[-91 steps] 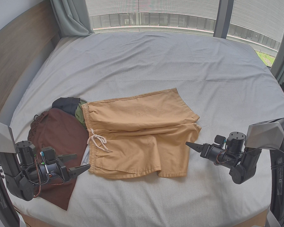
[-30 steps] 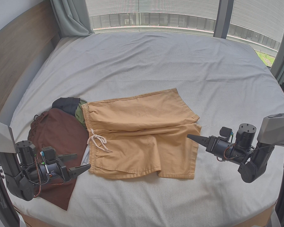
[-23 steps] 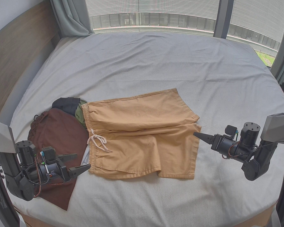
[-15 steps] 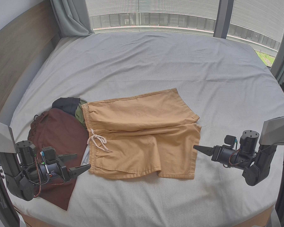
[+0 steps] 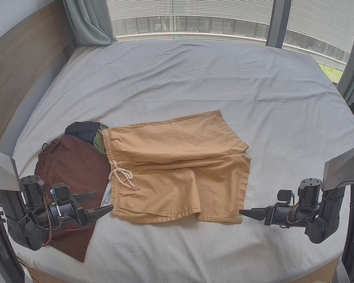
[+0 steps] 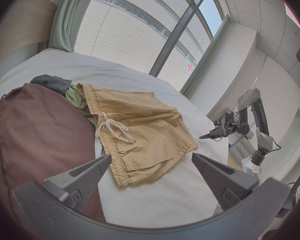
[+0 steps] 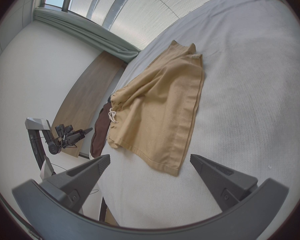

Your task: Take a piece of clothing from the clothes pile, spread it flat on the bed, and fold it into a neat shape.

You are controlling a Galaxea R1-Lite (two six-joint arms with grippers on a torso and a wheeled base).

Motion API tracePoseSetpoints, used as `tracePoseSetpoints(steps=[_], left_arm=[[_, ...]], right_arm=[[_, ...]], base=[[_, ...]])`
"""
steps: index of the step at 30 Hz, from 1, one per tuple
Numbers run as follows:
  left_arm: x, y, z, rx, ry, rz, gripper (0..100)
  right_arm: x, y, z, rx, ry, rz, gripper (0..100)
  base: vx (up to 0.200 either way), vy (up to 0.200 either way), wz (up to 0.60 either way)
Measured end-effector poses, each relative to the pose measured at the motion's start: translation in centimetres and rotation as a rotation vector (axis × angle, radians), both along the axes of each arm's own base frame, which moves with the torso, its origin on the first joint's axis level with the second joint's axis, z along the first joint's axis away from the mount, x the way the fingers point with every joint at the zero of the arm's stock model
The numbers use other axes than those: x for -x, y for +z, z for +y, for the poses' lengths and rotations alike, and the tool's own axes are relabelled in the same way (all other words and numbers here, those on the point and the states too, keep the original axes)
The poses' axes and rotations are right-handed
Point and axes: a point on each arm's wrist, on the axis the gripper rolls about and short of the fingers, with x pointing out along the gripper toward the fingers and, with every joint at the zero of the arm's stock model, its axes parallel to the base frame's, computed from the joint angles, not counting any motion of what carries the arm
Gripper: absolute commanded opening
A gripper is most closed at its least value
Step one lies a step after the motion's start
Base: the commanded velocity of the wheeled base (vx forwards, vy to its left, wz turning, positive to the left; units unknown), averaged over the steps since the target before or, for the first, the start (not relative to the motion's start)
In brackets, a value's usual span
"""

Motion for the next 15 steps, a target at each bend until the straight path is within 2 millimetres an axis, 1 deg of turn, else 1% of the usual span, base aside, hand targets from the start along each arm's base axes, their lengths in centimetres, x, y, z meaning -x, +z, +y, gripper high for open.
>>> tracePoseSetpoints(steps=[7,15], left_arm=[[0.0,0.0,0.0,0.0,0.001,-0.001,100],[0.0,0.1,0.1,0.0,0.004,-0.003,100]], right_arm=[[0.2,-1.5,0.1,0.02,0.015,0.04,100],[-0.1,-3.2,1.0,0.022,0.039,0.079,100]], base=[[0.0,0.0,0.0],[0.0,0.0,0.0]])
